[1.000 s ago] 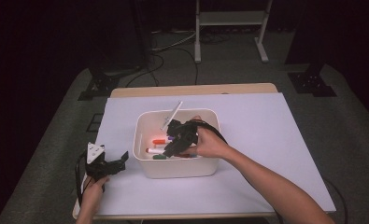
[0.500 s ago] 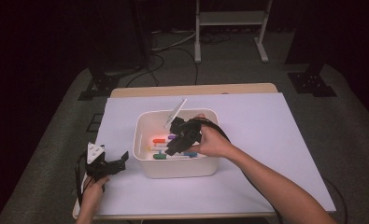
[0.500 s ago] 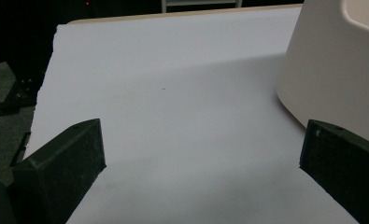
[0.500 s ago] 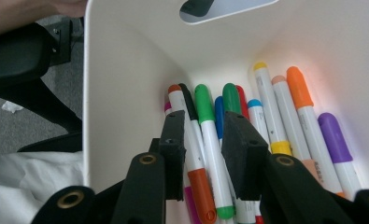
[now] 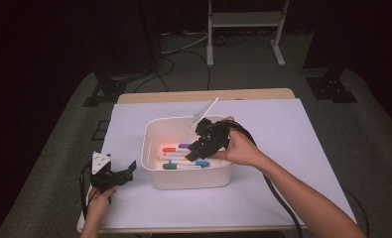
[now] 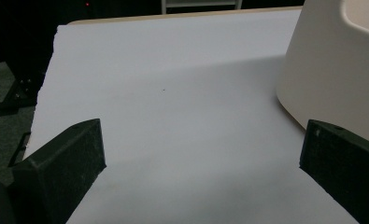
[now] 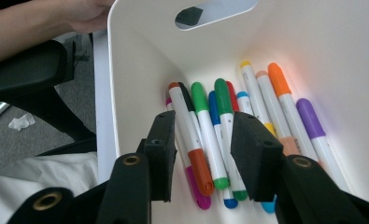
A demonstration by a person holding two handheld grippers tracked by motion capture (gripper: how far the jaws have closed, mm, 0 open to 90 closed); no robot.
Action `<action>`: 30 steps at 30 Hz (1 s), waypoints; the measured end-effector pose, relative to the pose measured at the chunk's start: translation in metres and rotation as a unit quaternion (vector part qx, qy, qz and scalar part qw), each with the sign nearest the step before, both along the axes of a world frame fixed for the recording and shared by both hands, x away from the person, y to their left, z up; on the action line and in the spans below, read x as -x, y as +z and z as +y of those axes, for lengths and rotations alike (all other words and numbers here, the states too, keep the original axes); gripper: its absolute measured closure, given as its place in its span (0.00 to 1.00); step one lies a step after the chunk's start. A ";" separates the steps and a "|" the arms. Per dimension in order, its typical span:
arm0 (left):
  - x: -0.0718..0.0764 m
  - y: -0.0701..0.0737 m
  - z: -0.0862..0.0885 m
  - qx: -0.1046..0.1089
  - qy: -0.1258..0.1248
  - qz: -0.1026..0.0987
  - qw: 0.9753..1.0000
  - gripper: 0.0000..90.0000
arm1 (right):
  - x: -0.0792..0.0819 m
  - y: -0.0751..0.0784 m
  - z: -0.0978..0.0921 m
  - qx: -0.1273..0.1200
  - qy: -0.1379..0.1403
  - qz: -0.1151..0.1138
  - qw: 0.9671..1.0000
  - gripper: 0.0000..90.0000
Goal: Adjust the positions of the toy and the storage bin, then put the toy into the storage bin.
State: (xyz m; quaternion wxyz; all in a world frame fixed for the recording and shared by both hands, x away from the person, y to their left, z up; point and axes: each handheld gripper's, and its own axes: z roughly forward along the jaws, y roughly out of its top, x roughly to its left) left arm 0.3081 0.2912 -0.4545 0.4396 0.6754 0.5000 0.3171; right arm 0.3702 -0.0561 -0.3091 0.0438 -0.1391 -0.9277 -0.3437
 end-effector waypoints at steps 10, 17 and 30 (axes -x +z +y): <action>0.000 0.000 -0.001 -0.005 0.001 0.000 1.000 0.00 | 0.001 0.009 -0.029 -0.020 -0.024 -0.003 1.000 0.58; 0.000 0.000 0.000 -0.004 0.000 0.001 1.000 0.00 | 0.003 0.015 -0.050 -0.034 -0.039 -0.004 0.999 0.54; 0.000 0.000 0.000 -0.003 0.001 0.001 1.000 0.00 | 0.010 0.035 -0.101 -0.052 -0.086 -0.019 0.995 0.52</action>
